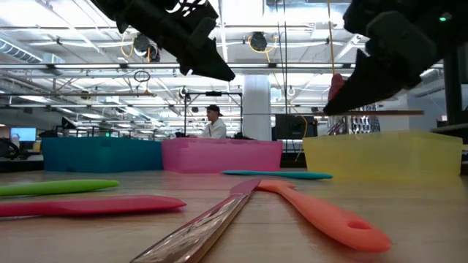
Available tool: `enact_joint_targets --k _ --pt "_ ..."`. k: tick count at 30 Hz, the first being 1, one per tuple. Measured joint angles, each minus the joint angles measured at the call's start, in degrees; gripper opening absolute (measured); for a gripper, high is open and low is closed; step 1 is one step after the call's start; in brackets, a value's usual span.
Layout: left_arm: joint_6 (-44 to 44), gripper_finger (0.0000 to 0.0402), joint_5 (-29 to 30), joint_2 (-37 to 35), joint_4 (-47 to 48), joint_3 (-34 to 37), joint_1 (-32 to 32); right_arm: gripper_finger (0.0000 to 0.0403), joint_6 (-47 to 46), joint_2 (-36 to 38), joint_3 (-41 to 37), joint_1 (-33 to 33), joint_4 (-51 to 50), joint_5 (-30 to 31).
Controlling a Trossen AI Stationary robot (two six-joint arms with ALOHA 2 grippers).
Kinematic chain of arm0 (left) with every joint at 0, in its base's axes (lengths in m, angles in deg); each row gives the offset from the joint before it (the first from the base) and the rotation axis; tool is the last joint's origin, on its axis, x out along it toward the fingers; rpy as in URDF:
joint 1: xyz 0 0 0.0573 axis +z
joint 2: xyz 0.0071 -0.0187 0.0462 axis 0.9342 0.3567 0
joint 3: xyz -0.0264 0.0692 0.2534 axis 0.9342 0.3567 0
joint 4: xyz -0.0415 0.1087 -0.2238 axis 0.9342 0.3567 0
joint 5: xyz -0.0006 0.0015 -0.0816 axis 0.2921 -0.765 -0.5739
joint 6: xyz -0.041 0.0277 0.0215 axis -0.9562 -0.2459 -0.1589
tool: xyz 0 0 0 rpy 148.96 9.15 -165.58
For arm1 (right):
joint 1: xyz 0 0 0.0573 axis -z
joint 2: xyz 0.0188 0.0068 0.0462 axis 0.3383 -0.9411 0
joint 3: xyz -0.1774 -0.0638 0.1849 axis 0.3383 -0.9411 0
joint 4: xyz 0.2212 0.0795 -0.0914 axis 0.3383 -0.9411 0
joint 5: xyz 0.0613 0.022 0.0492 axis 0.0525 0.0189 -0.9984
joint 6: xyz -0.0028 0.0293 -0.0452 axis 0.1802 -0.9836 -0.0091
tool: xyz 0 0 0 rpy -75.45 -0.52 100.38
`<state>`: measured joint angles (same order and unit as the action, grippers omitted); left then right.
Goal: Pick & Place Kitchen Items
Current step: Put the right gold knife into the pink bin
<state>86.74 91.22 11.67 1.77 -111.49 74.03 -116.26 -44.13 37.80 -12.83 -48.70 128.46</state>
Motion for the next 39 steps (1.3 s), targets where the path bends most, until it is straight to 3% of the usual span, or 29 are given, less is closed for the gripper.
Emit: enact_joint_targets --k 7,14,24,27,31,39 --pt "0.04 0.0081 0.11 -0.53 0.32 0.03 -1.73 0.0028 10.43 0.29 0.02 7.82 1.42 -0.14" --pt "-0.11 0.0081 3.00 -3.94 2.13 0.13 -3.36 0.0028 23.28 0.29 0.05 16.68 9.05 -0.62" --pt "-0.44 0.0081 7.03 -10.60 7.27 -0.17 -6.23 0.0028 41.07 0.33 0.13 28.89 22.86 -12.12" --pt "-0.38 0.0081 10.32 -13.05 9.62 0.21 -7.22 0.0028 43.19 0.33 0.13 32.34 24.22 -16.20" --pt "0.02 0.0081 14.21 -16.39 11.21 0.21 -8.42 0.0028 46.17 0.33 0.13 36.21 23.99 -16.71" --pt "0.41 0.0081 16.69 -21.82 13.00 0.07 -8.76 0.0028 52.02 0.31 0.13 41.22 28.41 -25.05"
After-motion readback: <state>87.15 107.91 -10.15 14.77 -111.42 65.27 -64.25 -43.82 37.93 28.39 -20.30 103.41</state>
